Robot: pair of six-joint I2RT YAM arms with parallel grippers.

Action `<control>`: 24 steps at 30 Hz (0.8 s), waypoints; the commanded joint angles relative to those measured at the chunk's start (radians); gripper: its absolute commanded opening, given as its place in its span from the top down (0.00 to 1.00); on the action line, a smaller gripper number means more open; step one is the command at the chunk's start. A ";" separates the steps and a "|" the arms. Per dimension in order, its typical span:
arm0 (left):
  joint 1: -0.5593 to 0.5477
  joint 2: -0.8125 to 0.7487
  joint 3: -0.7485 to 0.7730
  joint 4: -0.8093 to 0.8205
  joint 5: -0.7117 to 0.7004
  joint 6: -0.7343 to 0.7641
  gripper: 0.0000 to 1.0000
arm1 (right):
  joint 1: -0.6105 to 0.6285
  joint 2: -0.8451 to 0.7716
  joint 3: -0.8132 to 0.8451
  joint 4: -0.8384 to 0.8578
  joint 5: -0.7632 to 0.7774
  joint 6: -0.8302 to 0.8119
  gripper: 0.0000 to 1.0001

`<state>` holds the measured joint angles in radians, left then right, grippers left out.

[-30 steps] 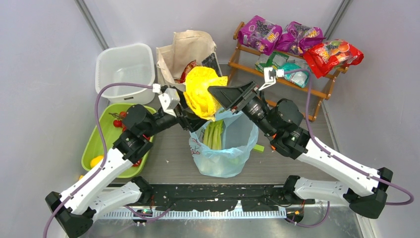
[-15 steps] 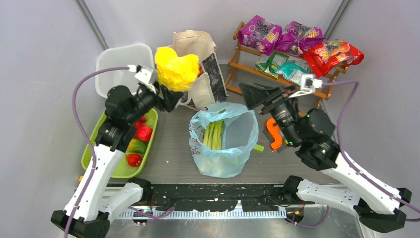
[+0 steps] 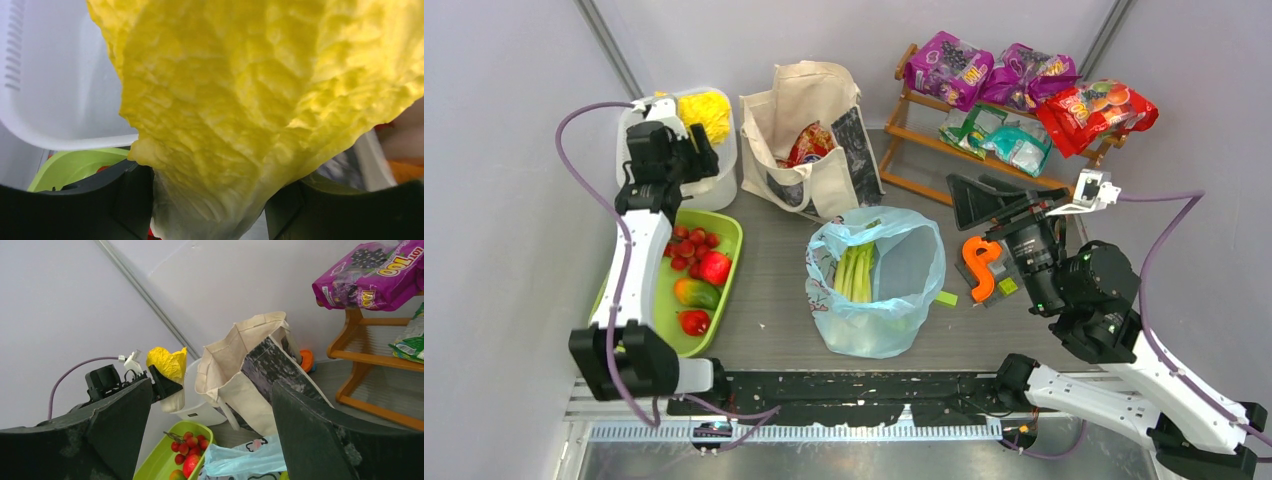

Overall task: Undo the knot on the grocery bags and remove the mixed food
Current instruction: Place the fake vegetable in the bin.

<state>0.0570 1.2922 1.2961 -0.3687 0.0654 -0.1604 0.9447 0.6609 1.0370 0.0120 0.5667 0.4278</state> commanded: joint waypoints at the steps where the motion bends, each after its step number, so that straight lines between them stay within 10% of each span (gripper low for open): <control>1: 0.077 0.107 0.077 0.126 -0.057 -0.053 0.92 | -0.002 -0.005 0.001 -0.044 0.034 -0.036 0.04; 15: 0.124 0.521 0.395 0.221 -0.099 -0.096 0.91 | -0.003 0.035 0.027 -0.164 0.043 -0.013 0.03; 24: 0.124 0.699 0.552 0.092 -0.032 -0.121 0.70 | -0.003 0.040 0.022 -0.215 0.069 0.004 0.03</control>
<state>0.1741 1.9686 1.7885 -0.2504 -0.0174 -0.2607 0.9447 0.7006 1.0370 -0.1955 0.6056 0.4225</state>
